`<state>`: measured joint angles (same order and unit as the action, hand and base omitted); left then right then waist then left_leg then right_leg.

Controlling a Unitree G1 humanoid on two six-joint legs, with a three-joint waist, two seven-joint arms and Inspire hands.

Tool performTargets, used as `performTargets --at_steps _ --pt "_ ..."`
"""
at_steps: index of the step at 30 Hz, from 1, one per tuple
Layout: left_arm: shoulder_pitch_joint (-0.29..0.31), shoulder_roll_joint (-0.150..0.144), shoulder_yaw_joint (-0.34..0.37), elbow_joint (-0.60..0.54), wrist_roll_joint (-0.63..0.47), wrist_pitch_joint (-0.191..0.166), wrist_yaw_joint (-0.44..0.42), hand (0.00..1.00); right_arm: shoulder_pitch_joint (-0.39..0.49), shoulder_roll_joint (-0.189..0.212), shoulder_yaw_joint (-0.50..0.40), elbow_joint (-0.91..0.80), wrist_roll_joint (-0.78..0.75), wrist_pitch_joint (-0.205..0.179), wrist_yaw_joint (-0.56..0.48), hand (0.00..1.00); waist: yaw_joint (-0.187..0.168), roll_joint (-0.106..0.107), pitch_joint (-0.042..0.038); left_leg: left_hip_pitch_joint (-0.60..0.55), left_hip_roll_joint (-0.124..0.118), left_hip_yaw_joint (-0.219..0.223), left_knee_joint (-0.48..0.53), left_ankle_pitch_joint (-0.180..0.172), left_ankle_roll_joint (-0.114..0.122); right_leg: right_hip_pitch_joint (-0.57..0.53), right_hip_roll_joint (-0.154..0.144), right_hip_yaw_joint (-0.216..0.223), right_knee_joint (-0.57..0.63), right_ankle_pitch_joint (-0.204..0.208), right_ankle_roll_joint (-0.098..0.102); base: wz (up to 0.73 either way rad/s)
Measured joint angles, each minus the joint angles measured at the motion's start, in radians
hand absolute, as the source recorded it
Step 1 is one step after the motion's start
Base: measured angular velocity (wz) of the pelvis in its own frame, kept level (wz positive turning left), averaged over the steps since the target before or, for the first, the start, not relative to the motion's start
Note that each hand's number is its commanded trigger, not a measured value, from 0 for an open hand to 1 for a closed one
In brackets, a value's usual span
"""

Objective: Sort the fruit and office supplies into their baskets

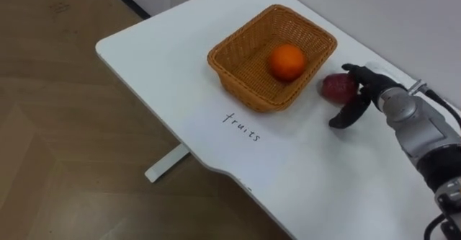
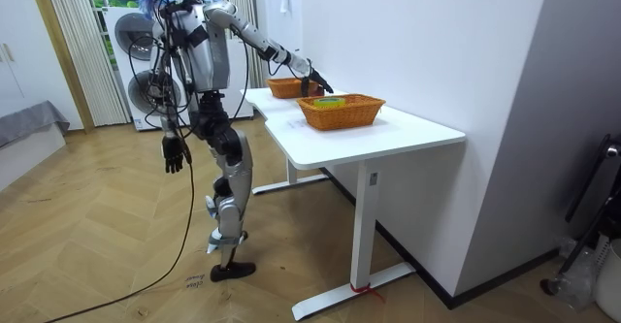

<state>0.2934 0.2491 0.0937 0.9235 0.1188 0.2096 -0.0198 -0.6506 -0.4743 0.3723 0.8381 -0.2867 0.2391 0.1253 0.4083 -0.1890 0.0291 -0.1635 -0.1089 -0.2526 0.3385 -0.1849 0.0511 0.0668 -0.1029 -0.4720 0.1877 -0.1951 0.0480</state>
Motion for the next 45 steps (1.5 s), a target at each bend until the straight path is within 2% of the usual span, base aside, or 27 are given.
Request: performTargets --at_steps 20,25,27,30,45 --pt "-0.017 0.005 -0.002 0.011 -0.029 -0.001 -0.013 0.00 -0.032 0.000 0.052 0.020 -0.044 0.001 0.008 0.00 0.042 -0.004 0.0020 0.007 0.004 0.005 -0.007 0.000 -0.002 -0.001 0.001 0.002 0.001 0.001 -0.001 0.00" --pt "-0.017 0.009 -0.002 0.015 -0.029 -0.001 -0.025 0.00 -0.039 0.000 0.079 0.028 -0.116 0.001 0.000 0.00 0.043 -0.019 0.0034 0.010 0.004 0.003 -0.014 0.000 -0.002 0.000 0.001 0.001 0.001 0.001 -0.001 0.00" --pt "-0.020 0.013 -0.001 0.026 -0.029 -0.002 -0.035 0.00 -0.039 0.000 0.087 0.032 -0.121 0.002 -0.002 0.00 0.050 -0.031 0.0070 0.011 0.005 0.004 -0.016 0.000 -0.002 -0.001 0.001 0.002 0.001 0.001 -0.001 0.00" --pt "-0.021 0.013 -0.001 0.032 -0.030 -0.002 -0.039 0.00 -0.039 0.000 0.098 0.041 -0.131 0.003 -0.002 0.00 0.064 -0.035 0.0079 0.011 0.005 0.005 -0.016 0.000 -0.002 -0.001 0.001 0.001 0.002 0.001 -0.001 0.00" --pt "-0.022 0.014 0.000 0.040 -0.029 -0.005 -0.040 0.00 -0.039 0.000 0.110 0.034 -0.180 0.002 -0.001 0.00 0.072 -0.029 0.0111 0.007 0.005 0.004 -0.010 -0.001 -0.002 -0.001 0.002 0.000 0.002 0.001 -0.001 0.00"
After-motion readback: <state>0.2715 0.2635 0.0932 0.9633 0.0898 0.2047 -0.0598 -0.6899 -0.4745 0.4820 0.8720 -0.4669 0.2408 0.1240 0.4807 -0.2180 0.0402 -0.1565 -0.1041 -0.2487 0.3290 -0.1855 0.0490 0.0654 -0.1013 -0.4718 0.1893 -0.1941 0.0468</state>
